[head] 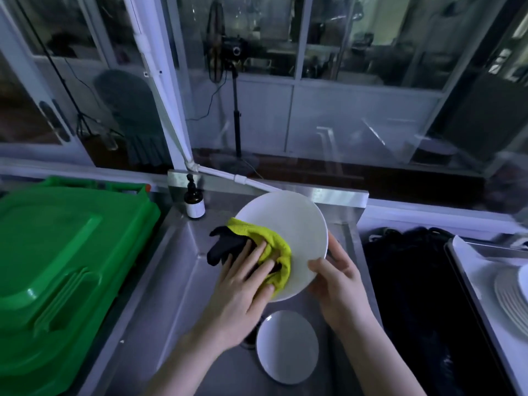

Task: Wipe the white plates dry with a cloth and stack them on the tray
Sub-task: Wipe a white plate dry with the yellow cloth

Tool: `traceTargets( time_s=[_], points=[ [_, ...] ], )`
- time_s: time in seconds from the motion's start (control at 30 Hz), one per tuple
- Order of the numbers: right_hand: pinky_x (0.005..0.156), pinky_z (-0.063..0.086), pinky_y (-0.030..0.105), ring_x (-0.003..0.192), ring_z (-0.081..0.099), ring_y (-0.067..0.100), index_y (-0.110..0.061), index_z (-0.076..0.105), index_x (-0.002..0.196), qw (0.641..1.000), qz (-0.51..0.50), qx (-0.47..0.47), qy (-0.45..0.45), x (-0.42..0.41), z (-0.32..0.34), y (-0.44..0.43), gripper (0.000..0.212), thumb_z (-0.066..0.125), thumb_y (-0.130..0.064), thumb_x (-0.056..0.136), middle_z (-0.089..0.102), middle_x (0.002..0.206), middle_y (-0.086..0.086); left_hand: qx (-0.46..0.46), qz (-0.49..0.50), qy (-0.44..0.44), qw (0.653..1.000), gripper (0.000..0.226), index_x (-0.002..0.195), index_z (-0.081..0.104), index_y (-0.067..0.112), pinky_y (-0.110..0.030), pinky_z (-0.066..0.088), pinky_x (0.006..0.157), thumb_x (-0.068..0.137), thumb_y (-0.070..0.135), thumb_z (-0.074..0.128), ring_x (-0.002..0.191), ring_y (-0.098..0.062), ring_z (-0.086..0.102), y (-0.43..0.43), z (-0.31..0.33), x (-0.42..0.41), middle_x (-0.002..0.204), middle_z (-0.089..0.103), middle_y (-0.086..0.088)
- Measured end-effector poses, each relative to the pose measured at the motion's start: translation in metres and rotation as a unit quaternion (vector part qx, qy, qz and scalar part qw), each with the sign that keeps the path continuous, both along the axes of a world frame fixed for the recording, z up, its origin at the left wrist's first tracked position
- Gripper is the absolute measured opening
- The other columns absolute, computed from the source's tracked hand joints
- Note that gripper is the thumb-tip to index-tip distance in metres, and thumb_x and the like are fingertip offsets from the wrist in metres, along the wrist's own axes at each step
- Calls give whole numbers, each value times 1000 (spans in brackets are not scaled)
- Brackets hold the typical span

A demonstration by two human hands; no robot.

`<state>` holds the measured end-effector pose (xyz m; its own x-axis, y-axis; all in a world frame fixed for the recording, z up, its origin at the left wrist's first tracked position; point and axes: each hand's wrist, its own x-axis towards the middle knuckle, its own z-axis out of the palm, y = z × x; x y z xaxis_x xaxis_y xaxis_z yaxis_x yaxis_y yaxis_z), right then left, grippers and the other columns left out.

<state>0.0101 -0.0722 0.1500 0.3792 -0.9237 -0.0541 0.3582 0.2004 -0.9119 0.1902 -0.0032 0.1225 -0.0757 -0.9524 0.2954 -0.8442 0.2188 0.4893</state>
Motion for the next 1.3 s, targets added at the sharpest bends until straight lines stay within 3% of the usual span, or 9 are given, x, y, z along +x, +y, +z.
traceTargets(
  time_s=[0.1,0.2,0.33,0.4,0.57,0.83,1.0,1.1,1.3],
  points=[
    [65,57,34,80,64,27,-29,64,132,999,44,-7,-4,-5,-2,8,58,52,-1,82,67,99,14,-5,-52,1,999,53,144,46,18,-42,13,120,98,39,29,151,-13,1,-3,8,-21,162,7,13],
    [76,53,45,90,40,37,-29,61,135,998,69,7,-8,-8,-6,20,62,53,0,80,50,101,19,-16,-21,-49,998,50,146,43,16,-46,15,119,101,38,37,152,-22,3,-27,19,-22,163,4,6],
    [77,49,49,91,33,36,-31,63,133,999,36,10,-12,-14,5,26,66,54,-2,74,47,100,16,33,62,-79,994,59,154,24,21,-44,8,121,102,43,39,152,-23,-6,-50,26,-4,164,-7,1],
    [79,48,44,90,40,35,-32,64,132,1000,-2,8,-19,-22,13,21,65,53,4,79,56,105,18,33,79,-72,994,58,154,25,22,-45,6,121,101,42,41,152,-24,-5,-42,20,2,163,-5,3],
    [82,54,55,95,63,35,-33,62,134,999,-40,-7,-18,-34,20,14,66,53,8,83,66,125,16,32,29,-37,998,53,150,35,19,-49,1,121,100,36,30,149,-15,-13,-2,4,-17,158,-7,13],
    [69,57,39,87,65,23,-26,64,132,1000,25,10,-7,-28,6,30,59,53,-1,79,68,101,8,15,-62,-103,993,56,149,0,46,-43,9,120,97,46,20,149,-3,-11,-18,27,-39,160,-5,23],
    [77,56,50,90,57,34,-29,64,132,1000,-11,-4,-10,-30,18,26,65,48,11,84,65,111,15,42,32,-46,998,63,154,9,37,-47,9,121,100,47,41,151,-10,-4,-41,31,-11,163,-4,15],
    [83,50,63,94,56,34,-30,64,133,999,-40,-11,-8,-36,29,18,69,42,17,86,64,116,15,26,40,-34,998,58,151,9,35,-48,7,121,100,47,33,152,-14,-2,-25,22,-11,163,0,11],
    [84,49,58,94,53,36,-29,65,131,1000,-24,3,-15,-27,29,19,65,42,14,88,61,110,20,-19,-48,-42,998,54,153,8,40,-36,0,121,100,40,16,150,-6,-5,3,22,-46,162,-1,22]
  ],
)
